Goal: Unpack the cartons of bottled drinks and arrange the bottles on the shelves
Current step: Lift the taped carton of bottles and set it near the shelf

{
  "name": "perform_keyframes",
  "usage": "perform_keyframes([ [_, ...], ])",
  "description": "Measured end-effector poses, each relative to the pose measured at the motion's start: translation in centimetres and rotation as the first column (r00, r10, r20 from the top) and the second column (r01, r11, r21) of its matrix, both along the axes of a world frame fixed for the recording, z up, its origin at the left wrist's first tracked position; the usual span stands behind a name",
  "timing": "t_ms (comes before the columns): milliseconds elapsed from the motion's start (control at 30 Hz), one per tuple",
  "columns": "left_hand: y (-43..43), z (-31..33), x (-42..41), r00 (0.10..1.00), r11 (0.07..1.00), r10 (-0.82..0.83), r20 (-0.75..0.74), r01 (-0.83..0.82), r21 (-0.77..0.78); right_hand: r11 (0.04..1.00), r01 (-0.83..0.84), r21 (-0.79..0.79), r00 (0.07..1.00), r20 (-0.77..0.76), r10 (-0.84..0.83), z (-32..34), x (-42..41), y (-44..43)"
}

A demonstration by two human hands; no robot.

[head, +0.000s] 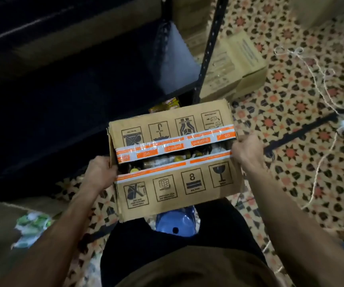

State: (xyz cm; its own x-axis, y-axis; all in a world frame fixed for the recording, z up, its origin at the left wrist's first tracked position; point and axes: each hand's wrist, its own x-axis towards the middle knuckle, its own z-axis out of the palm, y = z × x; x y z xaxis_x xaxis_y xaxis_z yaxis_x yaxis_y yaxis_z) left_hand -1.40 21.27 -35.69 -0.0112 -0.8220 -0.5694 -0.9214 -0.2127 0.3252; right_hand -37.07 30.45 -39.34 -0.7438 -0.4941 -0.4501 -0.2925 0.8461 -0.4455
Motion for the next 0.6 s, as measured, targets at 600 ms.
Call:
perform_keyframes([
  [600, -5.0, -19.7, 0.2, 0.974, 0.972, -0.225, 0.009, 0.224, 0.07, 0.975, 0.19, 0.117, 0.981, 0.008, -0.193, -16.8, 3.0, 4.6],
])
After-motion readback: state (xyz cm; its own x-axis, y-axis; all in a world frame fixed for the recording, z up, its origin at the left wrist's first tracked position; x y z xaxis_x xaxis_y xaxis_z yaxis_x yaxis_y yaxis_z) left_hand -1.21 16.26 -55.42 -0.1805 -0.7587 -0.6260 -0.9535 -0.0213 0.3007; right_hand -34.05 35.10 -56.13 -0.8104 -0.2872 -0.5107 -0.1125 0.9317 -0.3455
